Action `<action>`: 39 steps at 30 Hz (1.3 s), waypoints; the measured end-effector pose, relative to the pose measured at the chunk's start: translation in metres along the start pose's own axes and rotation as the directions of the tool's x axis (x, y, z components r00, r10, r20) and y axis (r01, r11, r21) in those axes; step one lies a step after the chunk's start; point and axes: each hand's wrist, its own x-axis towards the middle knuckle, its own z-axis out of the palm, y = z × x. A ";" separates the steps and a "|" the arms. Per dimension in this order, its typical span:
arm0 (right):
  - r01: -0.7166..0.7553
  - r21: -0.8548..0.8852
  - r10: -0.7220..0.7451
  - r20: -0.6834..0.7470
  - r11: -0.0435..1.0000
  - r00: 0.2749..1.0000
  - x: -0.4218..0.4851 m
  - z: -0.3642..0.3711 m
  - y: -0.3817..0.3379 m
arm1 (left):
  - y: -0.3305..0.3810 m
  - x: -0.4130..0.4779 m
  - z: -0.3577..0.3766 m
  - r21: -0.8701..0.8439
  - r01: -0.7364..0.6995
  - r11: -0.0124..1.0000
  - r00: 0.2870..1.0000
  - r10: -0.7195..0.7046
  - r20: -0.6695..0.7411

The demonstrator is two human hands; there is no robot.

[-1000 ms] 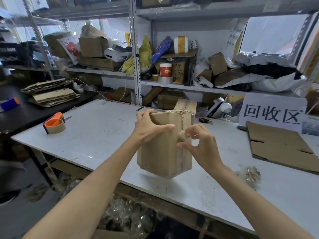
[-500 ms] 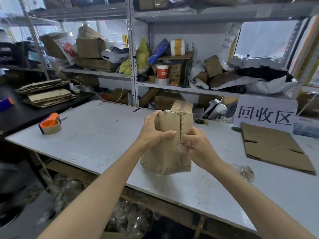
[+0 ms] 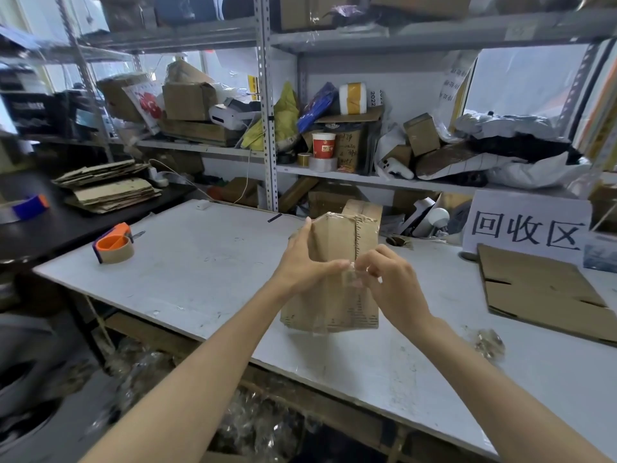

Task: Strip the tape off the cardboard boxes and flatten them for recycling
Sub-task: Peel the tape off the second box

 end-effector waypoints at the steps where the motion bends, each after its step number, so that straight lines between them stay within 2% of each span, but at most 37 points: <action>1: 0.010 -0.006 -0.010 -0.006 1.000 1.000 0.001 0.002 -0.001 | -0.001 -0.002 0.002 0.008 -0.001 1.000 1.000 0.001 0.006; 7: 0.032 -0.116 -0.019 0.115 0.993 0.993 0.001 0.007 -0.002 | -0.008 -0.006 0.007 -0.031 0.048 0.998 0.999 -0.049 -0.009; 9: 0.004 -0.066 0.007 0.164 0.998 0.986 0.002 0.007 -0.003 | -0.008 -0.005 0.003 -0.060 0.058 0.996 0.998 -0.059 -0.012; 12: -0.098 0.050 0.097 0.033 0.994 0.995 0.003 0.006 -0.008 | -0.009 -0.006 0.001 -0.068 0.058 0.996 0.998 -0.057 0.022; 15: -0.084 -0.016 0.083 -0.055 0.996 0.995 0.002 0.009 -0.011 | -0.011 -0.008 0.000 -0.126 0.067 0.990 0.998 -0.067 -0.002; 20: -0.020 0.003 0.020 0.131 1.000 0.991 0.001 0.008 -0.010 | -0.013 -0.007 -0.004 -0.135 0.078 0.988 0.997 -0.078 0.009; 23: -0.024 -0.014 0.026 0.130 1.000 0.991 0.002 0.009 -0.010 | -0.013 -0.009 -0.004 -0.103 0.071 0.992 0.997 -0.068 0.032; 27: 0.064 -0.094 -0.051 0.134 0.994 0.990 0.001 0.013 -0.007 | -0.015 -0.011 -0.002 -0.084 0.070 0.994 0.997 -0.066 0.044; 30: 0.078 -0.109 -0.061 0.149 0.991 0.987 0.001 0.015 -0.005 | -0.014 -0.011 -0.002 -0.090 0.088 0.992 0.995 -0.084 0.046; 36: 0.126 -0.111 -0.099 0.224 0.986 0.970 0.001 0.015 -0.008 | -0.013 -0.011 -0.003 -0.097 0.086 0.992 0.995 -0.081 0.063; 39: 0.106 -0.092 -0.073 0.305 0.990 0.950 0.004 0.012 -0.009 | -0.013 -0.011 -0.003 -0.100 0.085 0.991 0.995 -0.079 0.066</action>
